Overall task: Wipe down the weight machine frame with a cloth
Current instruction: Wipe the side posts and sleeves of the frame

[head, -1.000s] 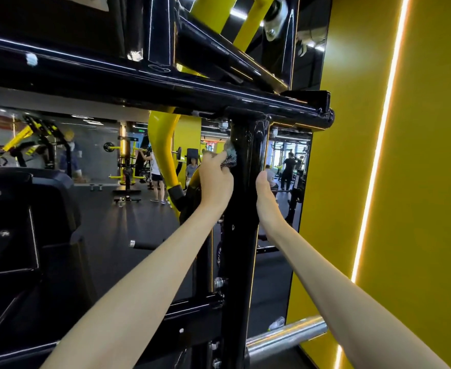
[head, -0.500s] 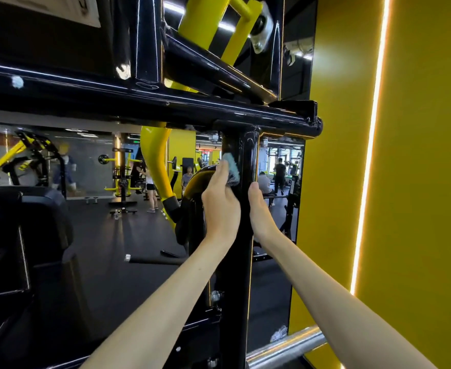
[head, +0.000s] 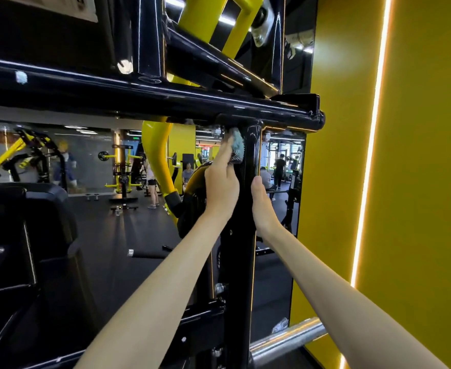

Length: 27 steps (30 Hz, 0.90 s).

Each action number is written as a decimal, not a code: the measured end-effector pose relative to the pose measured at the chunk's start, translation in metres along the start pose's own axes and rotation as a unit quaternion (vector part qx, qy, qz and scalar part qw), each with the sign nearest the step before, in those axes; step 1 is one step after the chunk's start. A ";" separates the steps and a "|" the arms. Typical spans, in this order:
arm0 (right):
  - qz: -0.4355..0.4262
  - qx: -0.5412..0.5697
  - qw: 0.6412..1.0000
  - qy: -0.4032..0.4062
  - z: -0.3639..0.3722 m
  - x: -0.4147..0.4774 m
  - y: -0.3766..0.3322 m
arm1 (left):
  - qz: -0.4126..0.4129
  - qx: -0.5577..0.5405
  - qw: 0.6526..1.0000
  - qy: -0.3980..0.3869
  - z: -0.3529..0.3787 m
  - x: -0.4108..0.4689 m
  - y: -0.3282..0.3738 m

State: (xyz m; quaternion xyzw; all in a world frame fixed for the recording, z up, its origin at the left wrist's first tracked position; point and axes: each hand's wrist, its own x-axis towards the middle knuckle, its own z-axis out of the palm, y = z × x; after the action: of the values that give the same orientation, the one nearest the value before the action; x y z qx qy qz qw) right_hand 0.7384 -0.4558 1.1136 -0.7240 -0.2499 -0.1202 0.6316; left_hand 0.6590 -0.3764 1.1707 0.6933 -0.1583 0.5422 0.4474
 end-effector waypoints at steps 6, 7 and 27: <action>0.018 -0.018 0.999 -0.040 -0.009 0.002 -0.004 | -0.065 -0.021 0.997 -0.020 -0.001 -0.009 -0.022; 0.026 -0.019 0.999 -0.043 -0.009 0.003 -0.005 | -0.081 -0.020 0.996 -0.033 -0.003 -0.023 -0.029; 0.148 0.058 0.987 -0.005 0.002 -0.042 0.018 | -0.130 0.038 0.987 -0.082 -0.015 -0.155 -0.031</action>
State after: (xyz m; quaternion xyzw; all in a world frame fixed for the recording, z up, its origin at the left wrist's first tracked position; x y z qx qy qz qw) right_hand 0.7116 -0.4640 1.0775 -0.7154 -0.1501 -0.0070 0.6823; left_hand 0.6153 -0.3891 1.0186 0.7668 -0.0818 0.4261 0.4730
